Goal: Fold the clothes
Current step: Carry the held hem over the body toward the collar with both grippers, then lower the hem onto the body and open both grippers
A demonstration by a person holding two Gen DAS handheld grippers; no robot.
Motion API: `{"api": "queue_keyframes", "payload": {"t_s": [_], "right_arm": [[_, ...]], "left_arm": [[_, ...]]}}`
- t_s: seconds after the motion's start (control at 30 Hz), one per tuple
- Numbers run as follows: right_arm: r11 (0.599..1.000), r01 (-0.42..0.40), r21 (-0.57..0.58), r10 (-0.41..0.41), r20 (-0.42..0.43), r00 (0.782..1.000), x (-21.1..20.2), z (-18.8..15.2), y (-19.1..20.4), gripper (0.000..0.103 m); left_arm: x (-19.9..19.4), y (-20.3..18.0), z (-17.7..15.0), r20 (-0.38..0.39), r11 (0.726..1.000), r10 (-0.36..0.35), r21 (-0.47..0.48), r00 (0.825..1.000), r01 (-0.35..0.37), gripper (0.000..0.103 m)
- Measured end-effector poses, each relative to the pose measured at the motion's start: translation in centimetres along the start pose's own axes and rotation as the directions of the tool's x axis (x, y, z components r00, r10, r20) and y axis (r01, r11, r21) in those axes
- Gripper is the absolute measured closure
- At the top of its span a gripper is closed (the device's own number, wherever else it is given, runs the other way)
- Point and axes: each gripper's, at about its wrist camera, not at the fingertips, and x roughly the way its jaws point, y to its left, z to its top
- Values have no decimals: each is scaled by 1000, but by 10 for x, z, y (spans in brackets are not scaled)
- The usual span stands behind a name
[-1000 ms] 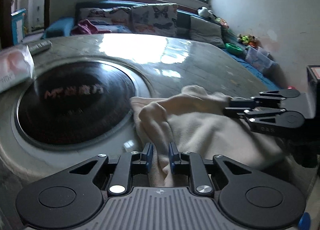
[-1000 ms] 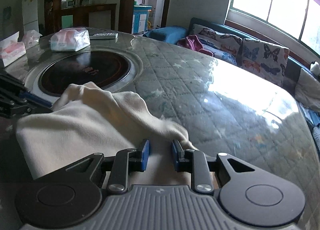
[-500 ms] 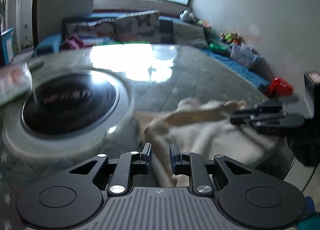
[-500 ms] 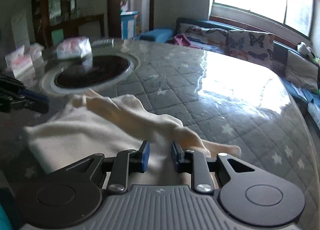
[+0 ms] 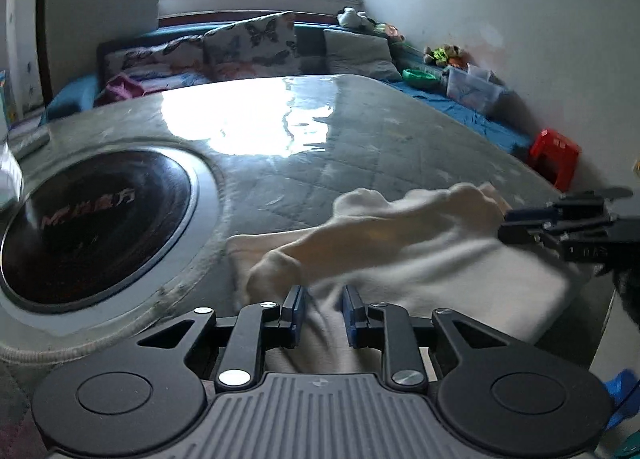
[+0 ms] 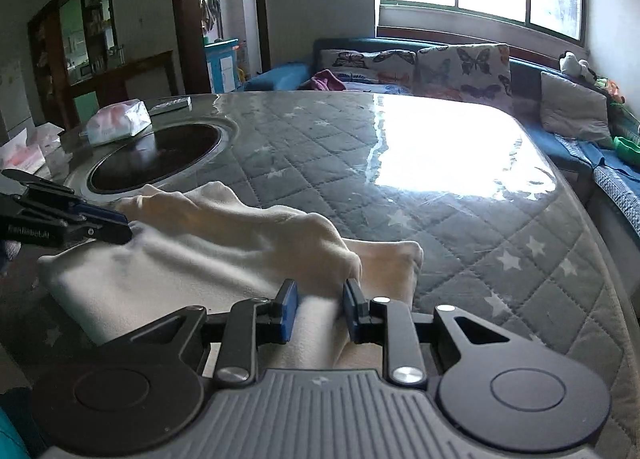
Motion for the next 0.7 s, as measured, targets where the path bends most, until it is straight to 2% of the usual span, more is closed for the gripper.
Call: {"api": "queue_keyframes", "payload": {"t_s": [0.23, 0.6, 0.7], "right_arm": [[1000, -10, -27, 11, 40, 999, 1, 19, 7, 80], [999, 1, -37, -3, -38, 999, 55, 38, 12, 80], [999, 2, -41, -3, -31, 1000, 53, 40, 12, 80]], "left_arm": [[-4, -2, 11, 30, 1000, 19, 8, 999, -19, 79], [21, 1, 28, 6, 997, 71, 13, 997, -71, 80], [18, -5, 30, 23, 998, 51, 29, 998, -52, 80]]}}
